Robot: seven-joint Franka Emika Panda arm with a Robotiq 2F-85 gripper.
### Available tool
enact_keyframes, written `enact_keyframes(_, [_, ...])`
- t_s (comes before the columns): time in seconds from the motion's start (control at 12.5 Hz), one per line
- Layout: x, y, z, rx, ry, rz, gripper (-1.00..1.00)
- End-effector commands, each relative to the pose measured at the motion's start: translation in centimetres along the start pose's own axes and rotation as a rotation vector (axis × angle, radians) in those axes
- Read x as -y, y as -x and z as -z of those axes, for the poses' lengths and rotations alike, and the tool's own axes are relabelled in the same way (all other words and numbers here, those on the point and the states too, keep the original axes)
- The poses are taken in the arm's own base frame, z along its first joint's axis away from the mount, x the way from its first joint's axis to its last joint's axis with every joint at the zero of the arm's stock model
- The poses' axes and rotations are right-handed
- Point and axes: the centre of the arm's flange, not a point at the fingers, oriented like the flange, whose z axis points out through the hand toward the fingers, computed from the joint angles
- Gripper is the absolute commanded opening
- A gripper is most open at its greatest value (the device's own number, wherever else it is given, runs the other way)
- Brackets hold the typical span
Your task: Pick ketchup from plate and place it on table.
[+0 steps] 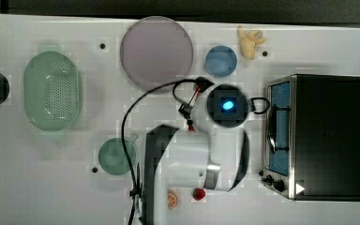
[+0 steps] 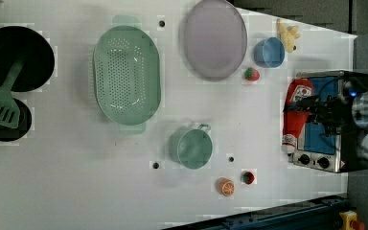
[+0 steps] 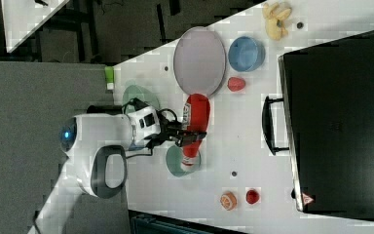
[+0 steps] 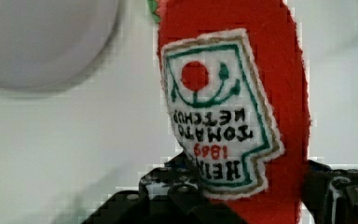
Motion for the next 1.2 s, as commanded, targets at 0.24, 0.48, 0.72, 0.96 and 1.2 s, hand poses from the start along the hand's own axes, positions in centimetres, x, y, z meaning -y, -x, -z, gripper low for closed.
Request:
enact_keyframes(0.24, [1.1,2.8,-5.6,0.009,0.018,-0.057,0.16])
enact_keyframes(0.48, [1.3,2.7,-9.3,0.039,0.019,-0.056,0.22])
enact_keyframes(0.72, [1.5,2.1,-9.7,0.001,-0.005,-0.060,0.86])
enact_keyframes(0.96, [2.0,1.0,-5.6,0.002,0.004,-0.128,1.00])
enact_keyframes(1.2, [2.7,-0.5,2.9,-0.027,0.006,-0.171,1.00])
